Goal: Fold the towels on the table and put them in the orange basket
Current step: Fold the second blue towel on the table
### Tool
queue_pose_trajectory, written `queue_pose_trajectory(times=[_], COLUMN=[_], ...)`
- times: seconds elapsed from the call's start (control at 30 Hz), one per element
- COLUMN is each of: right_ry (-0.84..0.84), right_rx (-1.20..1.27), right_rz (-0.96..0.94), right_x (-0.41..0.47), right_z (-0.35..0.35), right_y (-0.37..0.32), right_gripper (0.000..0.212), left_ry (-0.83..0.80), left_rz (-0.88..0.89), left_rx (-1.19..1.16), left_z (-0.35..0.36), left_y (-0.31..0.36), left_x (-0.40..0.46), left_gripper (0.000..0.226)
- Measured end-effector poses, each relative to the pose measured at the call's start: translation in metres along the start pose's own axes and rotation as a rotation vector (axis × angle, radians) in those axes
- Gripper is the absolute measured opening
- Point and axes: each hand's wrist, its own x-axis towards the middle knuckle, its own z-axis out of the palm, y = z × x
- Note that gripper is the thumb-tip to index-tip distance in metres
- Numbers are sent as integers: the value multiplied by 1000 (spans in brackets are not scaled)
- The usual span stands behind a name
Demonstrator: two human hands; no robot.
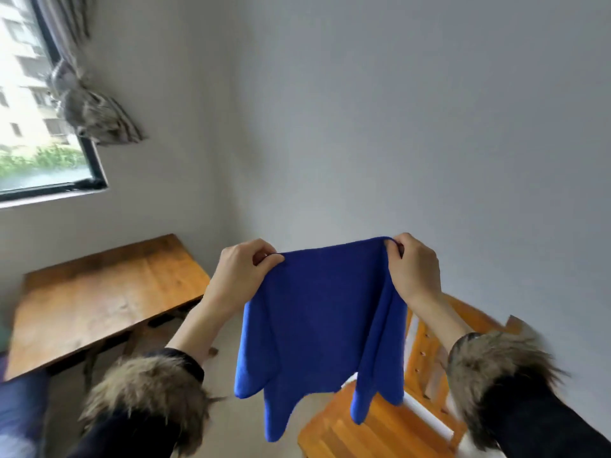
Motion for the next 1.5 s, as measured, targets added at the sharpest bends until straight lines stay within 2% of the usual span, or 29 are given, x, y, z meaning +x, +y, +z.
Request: queue_pose_trajectory(times=[0.17,0.3,0.43,0.63,0.83,1.0,1.23,1.37,1.5], right_ry=[-53,-120,-201,-322,-298,-363,-515,-618,-672], right_rx=[-15,-63,-52,-18,53,122,107,73,37], right_rz=[-154,-197,-217,-249,-279,-225,-242,-226,-207], right_x=[6,5,8,22,63,95,122,136,153], right_z=[121,205,276,390,487,561,645,705,778], right_y=[-94,-148,-179,-210,-240,-258,-259,-266,-277], right_gripper=[19,23,22,24,23,25,20,28,20], left_ry=[206,319,442,530,640,655,578,507,463], left_rz=[-91,-143,-202,-335,-417,-543,-721,-801,-853], left_rx=[151,203,219,316,359,369,310,316,308], left_z=[-97,-154,-194,-233,-253,-258,-251,-255,-260], left_y=[-94,-145,-198,-288,-361,-420,-509,-572,-648], left_x=[6,4,8,22,67,100,130,154,184], left_gripper=[10,11,18,13,10,9,9,9,9])
